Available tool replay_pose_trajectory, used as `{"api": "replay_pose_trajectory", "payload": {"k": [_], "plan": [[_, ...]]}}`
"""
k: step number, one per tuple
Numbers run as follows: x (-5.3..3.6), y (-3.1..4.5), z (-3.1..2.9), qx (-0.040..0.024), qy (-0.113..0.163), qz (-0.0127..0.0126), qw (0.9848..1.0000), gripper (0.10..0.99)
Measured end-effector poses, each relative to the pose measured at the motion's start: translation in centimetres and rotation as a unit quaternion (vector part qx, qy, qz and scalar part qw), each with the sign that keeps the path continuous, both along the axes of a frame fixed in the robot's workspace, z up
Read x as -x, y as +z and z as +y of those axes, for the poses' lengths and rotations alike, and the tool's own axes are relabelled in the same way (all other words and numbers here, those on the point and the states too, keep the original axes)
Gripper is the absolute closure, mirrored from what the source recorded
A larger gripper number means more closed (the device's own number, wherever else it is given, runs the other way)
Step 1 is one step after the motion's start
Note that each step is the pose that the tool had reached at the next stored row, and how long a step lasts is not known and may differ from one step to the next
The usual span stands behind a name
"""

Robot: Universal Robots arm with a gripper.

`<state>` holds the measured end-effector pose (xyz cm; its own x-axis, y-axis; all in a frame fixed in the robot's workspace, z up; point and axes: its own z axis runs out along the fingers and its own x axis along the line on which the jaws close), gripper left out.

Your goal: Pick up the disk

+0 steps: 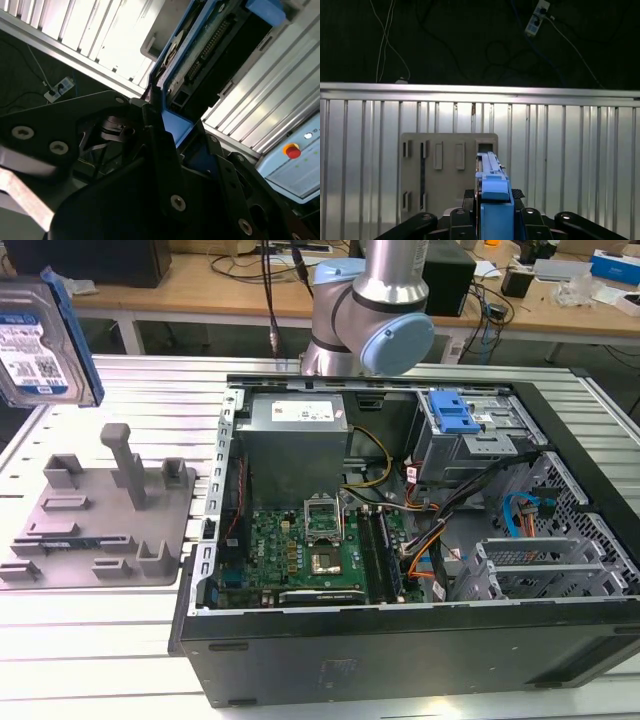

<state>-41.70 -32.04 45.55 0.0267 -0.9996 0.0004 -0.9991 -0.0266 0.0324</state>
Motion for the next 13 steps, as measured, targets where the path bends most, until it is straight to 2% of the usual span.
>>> {"api": "replay_pose_trajectory", "payload": {"k": [2,6,13], "plan": [[0.00,1.21,-0.10,-0.0006,0.000,0.0000,1.0000,0.718],[0.00,2.75,-0.23,-0.0027,0.000,0.0000,1.0000,0.718],[0.01,2.80,-0.24,-0.0031,0.000,-0.0005,1.0000,0.718]]}}
